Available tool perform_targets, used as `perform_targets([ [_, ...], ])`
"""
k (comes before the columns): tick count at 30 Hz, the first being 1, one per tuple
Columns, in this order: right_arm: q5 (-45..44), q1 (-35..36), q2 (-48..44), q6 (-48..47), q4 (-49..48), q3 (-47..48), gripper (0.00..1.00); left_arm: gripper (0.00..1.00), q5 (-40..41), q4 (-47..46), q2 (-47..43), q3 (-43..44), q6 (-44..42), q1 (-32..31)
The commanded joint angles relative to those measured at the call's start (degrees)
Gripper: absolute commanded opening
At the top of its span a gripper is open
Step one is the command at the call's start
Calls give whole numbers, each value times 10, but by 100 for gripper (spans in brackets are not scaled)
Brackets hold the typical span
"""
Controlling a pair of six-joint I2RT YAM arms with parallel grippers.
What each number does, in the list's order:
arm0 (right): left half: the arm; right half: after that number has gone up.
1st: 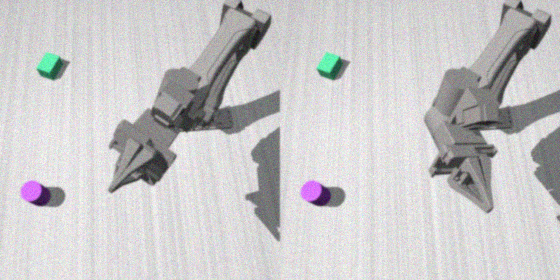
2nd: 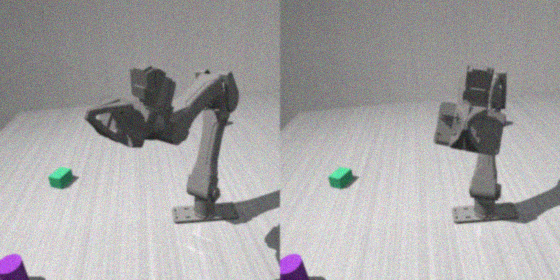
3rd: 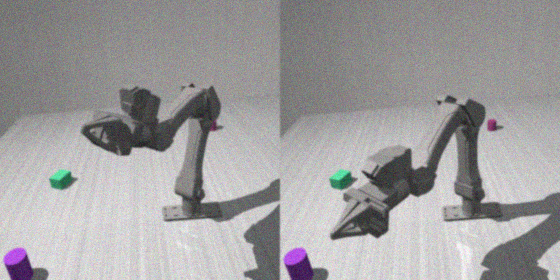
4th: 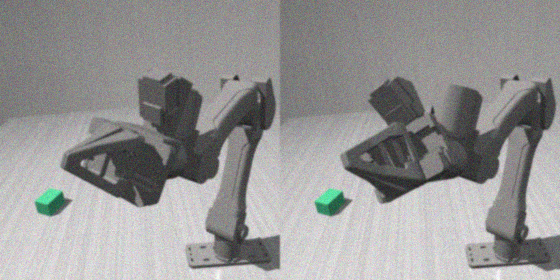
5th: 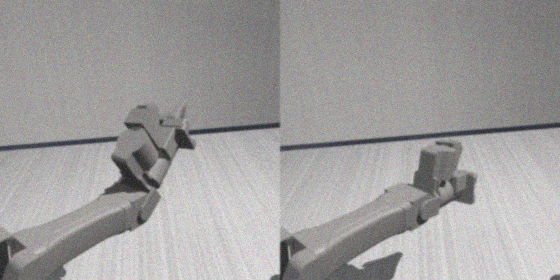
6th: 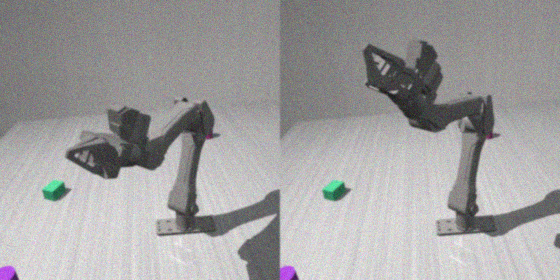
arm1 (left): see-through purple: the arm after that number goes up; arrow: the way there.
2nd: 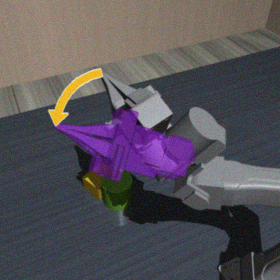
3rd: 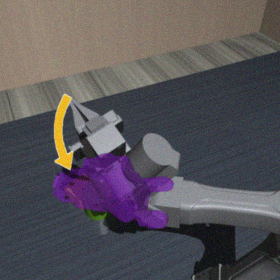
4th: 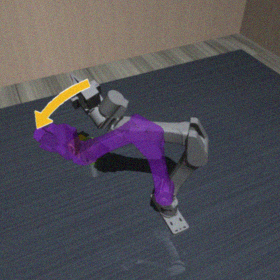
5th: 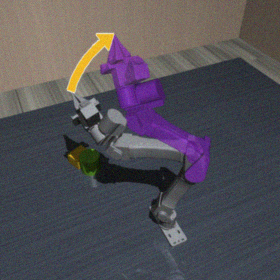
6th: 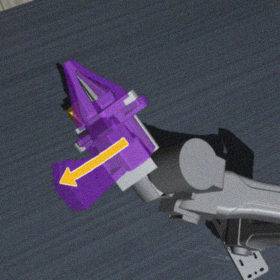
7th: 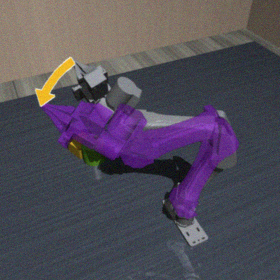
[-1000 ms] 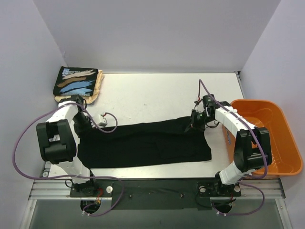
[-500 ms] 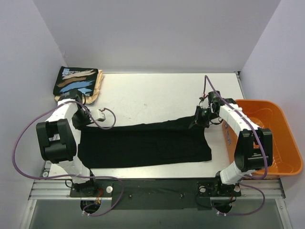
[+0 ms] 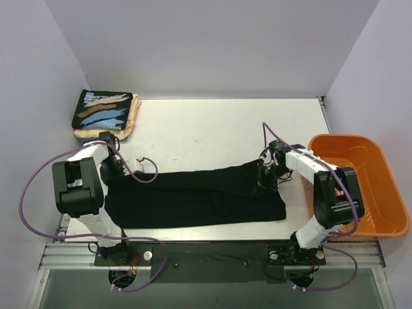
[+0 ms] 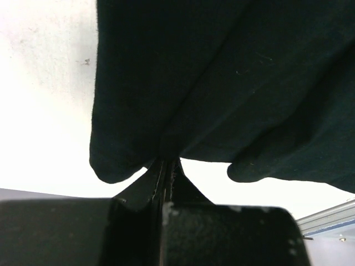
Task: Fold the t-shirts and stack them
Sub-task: Fold the other side of the tshirt into a rectangle
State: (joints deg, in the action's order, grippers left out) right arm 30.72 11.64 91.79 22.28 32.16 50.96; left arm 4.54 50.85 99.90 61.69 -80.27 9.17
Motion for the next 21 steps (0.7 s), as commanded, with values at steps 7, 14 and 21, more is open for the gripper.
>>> perform_targets([
  [7, -21, -48, -6, -7, 52, 170, 0, 0, -87, 14, 13, 197, 99, 9],
  [14, -10, -58, 95, -17, 83, 341, 0, 0, -75, -43, 25, 223, 149, 8],
  [21, -18, -21, 55, -22, 83, 190, 0, 0, -89, -44, -49, 41, 66, 0],
])
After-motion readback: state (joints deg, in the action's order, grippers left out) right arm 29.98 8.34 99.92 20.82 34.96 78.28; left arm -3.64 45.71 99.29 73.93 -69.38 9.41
